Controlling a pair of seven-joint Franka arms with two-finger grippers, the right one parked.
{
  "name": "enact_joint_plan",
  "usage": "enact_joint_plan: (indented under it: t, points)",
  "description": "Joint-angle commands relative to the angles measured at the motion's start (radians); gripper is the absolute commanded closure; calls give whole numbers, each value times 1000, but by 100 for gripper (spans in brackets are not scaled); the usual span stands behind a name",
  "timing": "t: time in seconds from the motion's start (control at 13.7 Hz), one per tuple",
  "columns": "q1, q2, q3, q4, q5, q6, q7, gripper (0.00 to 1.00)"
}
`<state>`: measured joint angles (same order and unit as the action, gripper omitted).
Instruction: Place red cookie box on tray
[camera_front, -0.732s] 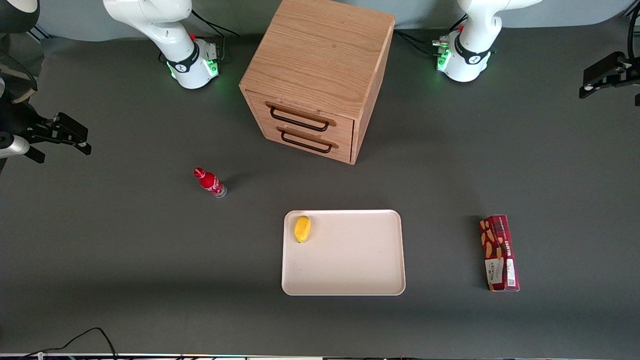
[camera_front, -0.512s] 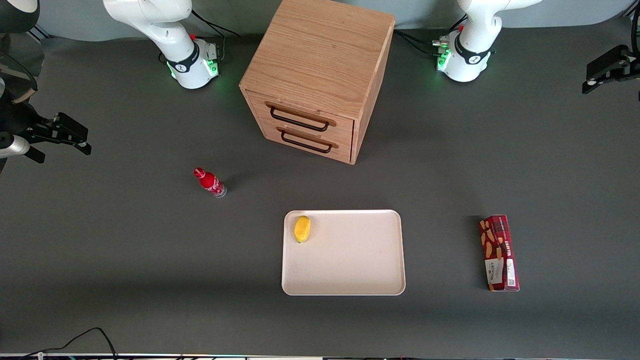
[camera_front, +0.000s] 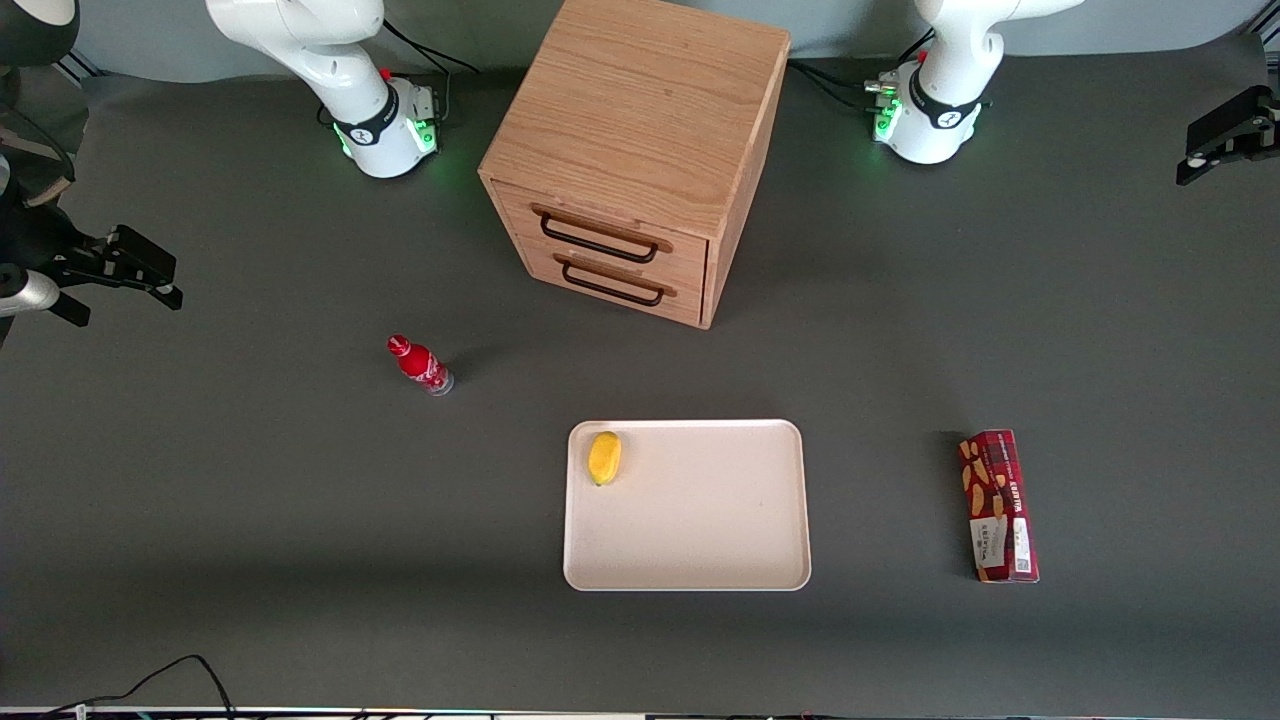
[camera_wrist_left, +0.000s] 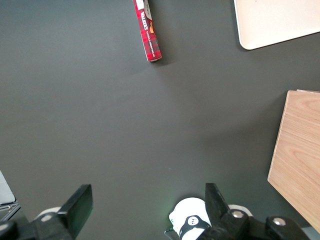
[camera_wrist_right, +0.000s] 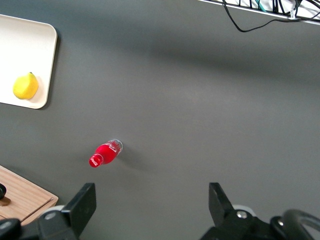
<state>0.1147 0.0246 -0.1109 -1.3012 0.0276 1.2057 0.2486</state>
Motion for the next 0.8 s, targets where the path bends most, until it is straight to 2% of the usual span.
enact_joint_plan:
  t: [0.0, 0.73]
  points:
    - [0, 32, -3, -3, -12, 47, 14, 0]
    - [-4, 398, -4, -9, 6, 497, -95, 0]
